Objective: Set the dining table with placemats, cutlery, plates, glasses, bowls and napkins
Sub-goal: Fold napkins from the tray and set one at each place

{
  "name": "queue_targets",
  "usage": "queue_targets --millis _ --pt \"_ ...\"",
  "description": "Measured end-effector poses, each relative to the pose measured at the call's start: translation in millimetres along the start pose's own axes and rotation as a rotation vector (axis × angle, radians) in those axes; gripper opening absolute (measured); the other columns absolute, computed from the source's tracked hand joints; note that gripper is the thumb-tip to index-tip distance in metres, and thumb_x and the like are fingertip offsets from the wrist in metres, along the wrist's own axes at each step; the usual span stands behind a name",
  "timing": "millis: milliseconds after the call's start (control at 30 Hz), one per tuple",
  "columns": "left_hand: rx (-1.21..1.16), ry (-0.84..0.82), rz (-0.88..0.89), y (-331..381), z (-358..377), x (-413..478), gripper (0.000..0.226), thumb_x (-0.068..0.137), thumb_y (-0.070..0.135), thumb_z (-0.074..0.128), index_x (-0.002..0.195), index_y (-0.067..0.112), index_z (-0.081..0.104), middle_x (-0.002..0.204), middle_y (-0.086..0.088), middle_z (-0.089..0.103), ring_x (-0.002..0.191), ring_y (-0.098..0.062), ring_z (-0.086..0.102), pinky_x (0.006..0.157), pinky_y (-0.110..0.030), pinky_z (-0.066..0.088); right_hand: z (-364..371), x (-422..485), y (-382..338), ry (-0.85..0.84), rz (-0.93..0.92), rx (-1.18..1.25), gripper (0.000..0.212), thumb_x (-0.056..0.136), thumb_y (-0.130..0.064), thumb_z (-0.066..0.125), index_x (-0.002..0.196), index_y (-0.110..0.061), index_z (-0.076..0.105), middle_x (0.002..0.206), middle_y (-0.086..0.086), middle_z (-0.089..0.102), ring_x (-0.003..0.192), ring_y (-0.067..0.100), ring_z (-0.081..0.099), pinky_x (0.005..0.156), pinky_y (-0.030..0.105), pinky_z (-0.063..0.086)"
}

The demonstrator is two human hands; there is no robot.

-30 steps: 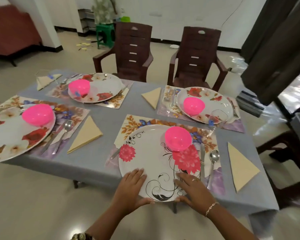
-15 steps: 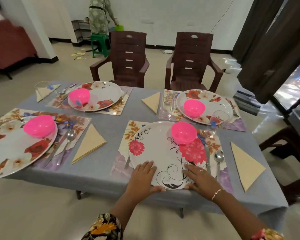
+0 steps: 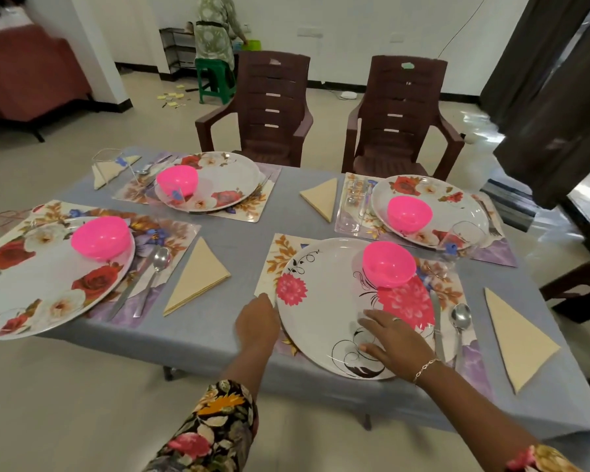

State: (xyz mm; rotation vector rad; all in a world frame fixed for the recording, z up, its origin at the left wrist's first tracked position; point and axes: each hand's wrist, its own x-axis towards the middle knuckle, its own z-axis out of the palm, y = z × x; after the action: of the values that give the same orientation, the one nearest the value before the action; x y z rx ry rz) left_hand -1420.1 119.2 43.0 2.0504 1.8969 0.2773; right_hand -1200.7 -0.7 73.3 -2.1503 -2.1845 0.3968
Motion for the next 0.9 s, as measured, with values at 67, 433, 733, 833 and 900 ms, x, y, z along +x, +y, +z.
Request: queue_targets --millis 67,433,733,833,900 --pt "0.007 -0.028 -0.024 0.9 -1.5 1.2 0.028 0.098 0.036 0.044 0.104 0.012 0.057 0.102 -0.003 0.064 0.089 -0.017 0.062 0.066 -0.023 0.042 -2.4 6.6 -8.6 0.002 -0.014 -0.008 0.131 0.046 -0.087 -0.025 0.140 -0.019 0.037 0.151 0.001 0.029 0.139 0.016 0.027 0.111 0.027 0.023" --pt "-0.075 -0.045 -0.158 -1.7 -8.2 8.8 0.022 0.098 0.023 0.047 0.107 0.008 0.060 0.105 -0.007 0.065 0.092 -0.018 0.062 0.067 -0.021 0.039 4.9 26.1 -23.4 -0.020 -0.060 0.001 0.132 0.048 -0.085 -0.027 0.138 -0.017 0.041 0.149 0.005 0.033 0.137 0.021 0.030 0.110 0.032 0.027" --pt "-0.068 -0.082 -0.031 -12.5 -12.8 19.4 0.015 0.097 0.025 0.048 0.103 0.013 0.055 0.096 -0.007 0.067 0.079 -0.020 0.064 0.066 -0.025 0.047 5.6 3.3 -10.9 0.051 0.063 -0.052 0.066 0.087 -0.059 0.025 0.103 -0.011 0.068 0.109 0.013 0.067 0.094 0.030 0.068 0.074 0.036 0.055" --pt "-0.066 -0.061 0.035 -19.2 -11.3 23.6 0.014 0.096 0.023 0.046 0.105 0.014 0.051 0.087 -0.009 0.067 0.070 -0.023 0.064 0.064 -0.031 0.051 13.6 -15.3 1.1 0.120 0.124 -0.032 0.055 0.091 -0.049 0.030 0.102 -0.010 0.067 0.103 0.012 0.068 0.087 0.028 0.069 0.066 0.035 0.056" --pt "-0.049 -0.056 0.076 -21.9 -10.2 24.7 0.017 0.095 0.024 0.047 0.108 0.014 0.050 0.085 -0.010 0.067 0.069 -0.024 0.063 0.063 -0.032 0.050 15.5 -29.4 9.5 0.200 0.215 -0.007 0.041 0.086 -0.032 0.041 0.107 -0.006 0.065 0.104 0.016 0.067 0.088 0.032 0.067 0.068 0.038 0.056"
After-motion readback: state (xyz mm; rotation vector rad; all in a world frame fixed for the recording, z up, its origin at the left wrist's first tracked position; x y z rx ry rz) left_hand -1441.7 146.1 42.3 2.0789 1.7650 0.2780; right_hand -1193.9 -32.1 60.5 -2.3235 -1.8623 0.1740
